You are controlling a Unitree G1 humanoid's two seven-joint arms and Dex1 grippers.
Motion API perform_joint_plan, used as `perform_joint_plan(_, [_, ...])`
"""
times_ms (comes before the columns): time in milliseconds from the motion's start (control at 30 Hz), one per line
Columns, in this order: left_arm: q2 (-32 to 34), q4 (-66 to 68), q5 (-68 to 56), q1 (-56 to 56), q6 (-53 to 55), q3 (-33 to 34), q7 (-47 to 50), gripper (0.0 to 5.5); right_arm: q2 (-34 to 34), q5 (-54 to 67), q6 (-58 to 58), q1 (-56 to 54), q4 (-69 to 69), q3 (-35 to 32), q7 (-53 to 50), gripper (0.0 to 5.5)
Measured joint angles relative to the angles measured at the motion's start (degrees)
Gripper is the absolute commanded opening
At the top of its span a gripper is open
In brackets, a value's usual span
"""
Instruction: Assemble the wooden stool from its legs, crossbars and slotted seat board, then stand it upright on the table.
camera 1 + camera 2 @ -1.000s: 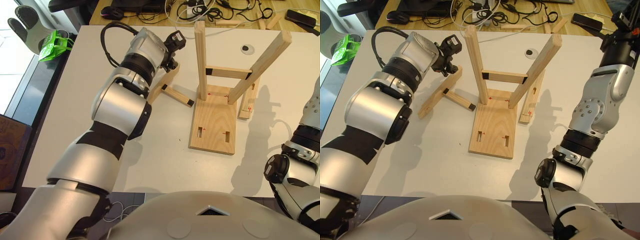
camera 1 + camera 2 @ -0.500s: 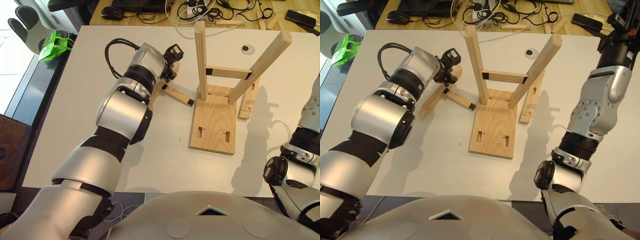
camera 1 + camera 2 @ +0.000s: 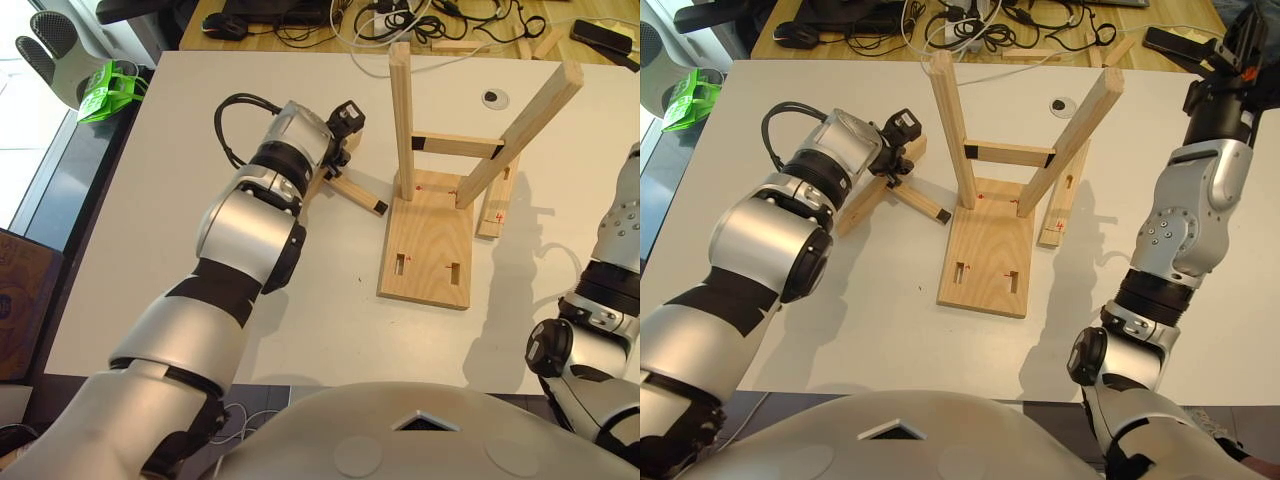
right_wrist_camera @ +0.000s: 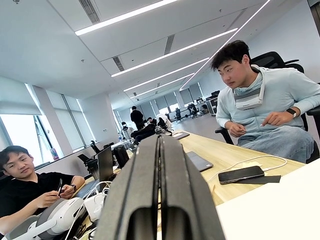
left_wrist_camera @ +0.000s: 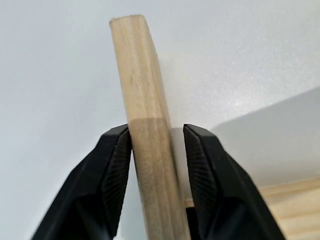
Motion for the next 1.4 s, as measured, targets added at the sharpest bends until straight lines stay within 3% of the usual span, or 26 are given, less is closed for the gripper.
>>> perform_joint_plan(433, [0.8, -0.1, 2.2, 0.1, -1.7, -2.0, -3.2, 1.09, 0.6, -0.1, 0.3, 0.4, -0.2, 0.5, 0.0, 0.00])
perform_joint_plan(900, [13.0, -3.2, -6.8, -6.9, -3.5, 10.6, 1.2, 1.04, -1.8, 0.0, 0.0, -0.8, 0.1, -1.1, -0.6, 0.00])
perform_joint_plan(1067, [18.1, -10.8, -14.0, -5.4, -3.7, 18.8, 6.5, 1.04, -9.3, -1.1, 7.1, -1.2, 2.0, -0.2, 2.8, 0.00])
perform_joint_plan(1167, [18.8, -22.9, -19.2, -0.6, -2.3, 24.7, 11.1, 1.04, -16.5, 1.2, 18.0, 1.9, 0.5, 2.7, 11.9, 0.00])
perform_joint_plan(1300, [17.4, -45.1, -25.0, 11.6, 6.2, 31.2, 18.0, 1.04, -28.4, 6.5, 31.5, 17.3, -8.1, 5.5, 30.4, 0.00])
perform_joint_plan(1400, [15.4, -57.7, -28.0, 17.3, 10.7, 34.3, 21.6, 1.04, -36.7, 9.7, 37.0, 30.0, -13.9, 4.2, 44.5, 0.00])
